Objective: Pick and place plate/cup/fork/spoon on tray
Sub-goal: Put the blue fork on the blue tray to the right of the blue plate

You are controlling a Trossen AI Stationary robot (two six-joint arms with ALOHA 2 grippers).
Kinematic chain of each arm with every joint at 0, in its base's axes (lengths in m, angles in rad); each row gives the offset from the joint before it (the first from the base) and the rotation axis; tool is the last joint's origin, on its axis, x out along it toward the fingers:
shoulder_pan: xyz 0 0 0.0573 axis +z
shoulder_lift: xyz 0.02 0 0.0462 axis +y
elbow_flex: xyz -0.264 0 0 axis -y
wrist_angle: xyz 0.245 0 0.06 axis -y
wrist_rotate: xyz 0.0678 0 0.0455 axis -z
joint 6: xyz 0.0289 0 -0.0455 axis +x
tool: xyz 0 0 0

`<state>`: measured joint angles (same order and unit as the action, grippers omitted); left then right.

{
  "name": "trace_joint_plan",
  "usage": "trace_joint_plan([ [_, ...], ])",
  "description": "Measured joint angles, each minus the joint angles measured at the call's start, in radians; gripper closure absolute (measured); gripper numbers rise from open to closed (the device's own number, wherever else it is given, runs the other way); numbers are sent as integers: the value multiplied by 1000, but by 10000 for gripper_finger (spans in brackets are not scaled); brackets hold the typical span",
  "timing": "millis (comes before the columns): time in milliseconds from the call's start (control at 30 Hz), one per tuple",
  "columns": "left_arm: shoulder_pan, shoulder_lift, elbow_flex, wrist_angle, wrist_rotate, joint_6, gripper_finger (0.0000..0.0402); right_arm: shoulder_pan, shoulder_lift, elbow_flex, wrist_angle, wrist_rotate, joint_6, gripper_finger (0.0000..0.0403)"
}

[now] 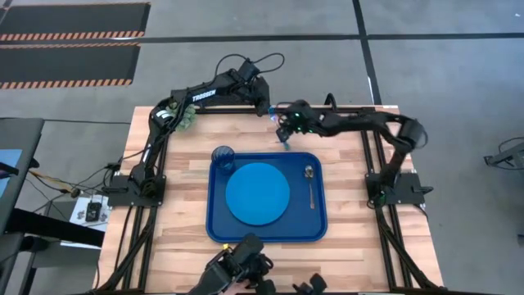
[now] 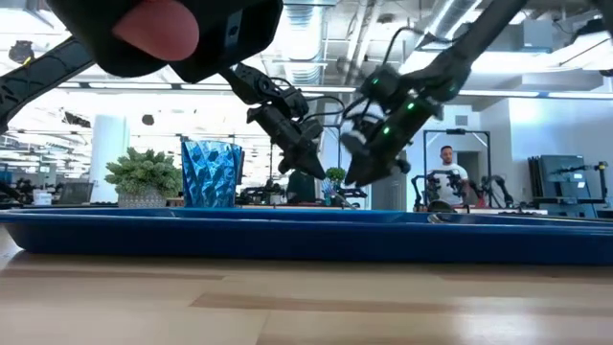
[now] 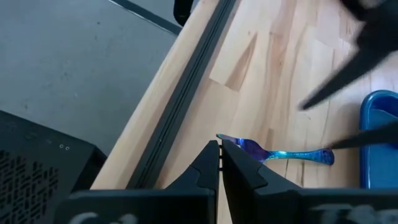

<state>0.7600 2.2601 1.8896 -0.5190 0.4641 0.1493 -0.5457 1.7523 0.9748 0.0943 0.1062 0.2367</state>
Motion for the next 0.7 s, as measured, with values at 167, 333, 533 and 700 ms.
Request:
trace_joint_plan([
  [167,-1,0,0,-5,0,2,401,-6,130,95,-51,-3,2,233],
  [333,-1,0,0,-8,0,8,401,-4,188,143,-65,-3,2,246],
  [533,-1,0,0,-7,0,14,401,-7,200,145,-67,-3,2,279],
  [700,-1,0,0,-8,-2,16,401,-6,200,145,-66,-2,2,344],
])
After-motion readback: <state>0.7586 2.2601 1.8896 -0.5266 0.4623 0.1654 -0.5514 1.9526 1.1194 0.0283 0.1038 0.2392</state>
